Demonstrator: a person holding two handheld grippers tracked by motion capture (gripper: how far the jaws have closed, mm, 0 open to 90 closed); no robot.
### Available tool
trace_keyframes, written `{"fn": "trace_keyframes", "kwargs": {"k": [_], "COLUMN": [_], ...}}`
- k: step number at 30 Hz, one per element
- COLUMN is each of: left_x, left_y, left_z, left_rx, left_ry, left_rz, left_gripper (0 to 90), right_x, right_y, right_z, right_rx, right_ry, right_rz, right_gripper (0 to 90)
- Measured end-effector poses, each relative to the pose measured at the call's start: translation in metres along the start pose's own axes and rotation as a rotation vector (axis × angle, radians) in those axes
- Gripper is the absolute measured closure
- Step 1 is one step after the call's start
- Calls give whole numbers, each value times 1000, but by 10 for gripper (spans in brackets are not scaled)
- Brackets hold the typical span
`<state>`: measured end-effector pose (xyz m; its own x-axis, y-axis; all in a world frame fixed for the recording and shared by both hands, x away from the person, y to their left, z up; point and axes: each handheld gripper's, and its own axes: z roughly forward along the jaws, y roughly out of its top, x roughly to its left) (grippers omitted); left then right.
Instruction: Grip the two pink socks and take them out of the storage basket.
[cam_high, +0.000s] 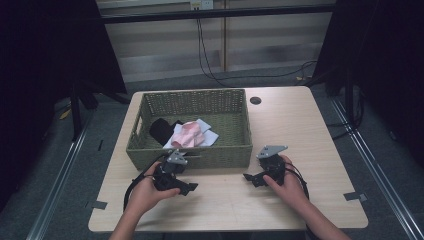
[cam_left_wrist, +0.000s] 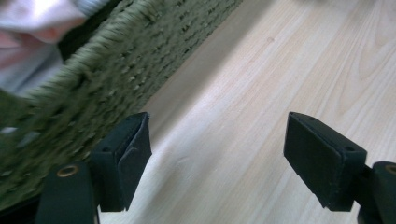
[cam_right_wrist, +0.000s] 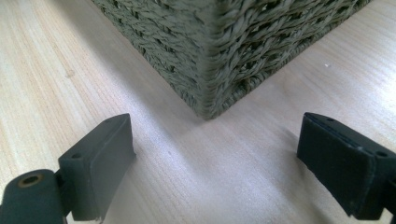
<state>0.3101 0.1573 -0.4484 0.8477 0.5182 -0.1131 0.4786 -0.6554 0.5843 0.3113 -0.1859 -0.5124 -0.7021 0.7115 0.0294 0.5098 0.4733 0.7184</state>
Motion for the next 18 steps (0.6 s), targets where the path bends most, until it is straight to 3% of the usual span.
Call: {"fn": "trace_keyframes", "kwargs": {"k": [7, 13, 18], "left_x": [5, 9, 11], "left_y": [16, 27, 35], "left_z": [-15, -25, -33], "left_rx": [27, 25, 38], "left_ry": [-9, -27, -34], "left_rz": [13, -17, -14], "left_gripper": [238, 238, 238], "right_x": [0, 0, 0], "right_y": [0, 0, 0], "right_z": [0, 0, 0], "right_rx": [0, 0, 0], "right_ry": [0, 0, 0], "right_rz": [0, 0, 0], "right_gripper": [101, 101, 101]}}
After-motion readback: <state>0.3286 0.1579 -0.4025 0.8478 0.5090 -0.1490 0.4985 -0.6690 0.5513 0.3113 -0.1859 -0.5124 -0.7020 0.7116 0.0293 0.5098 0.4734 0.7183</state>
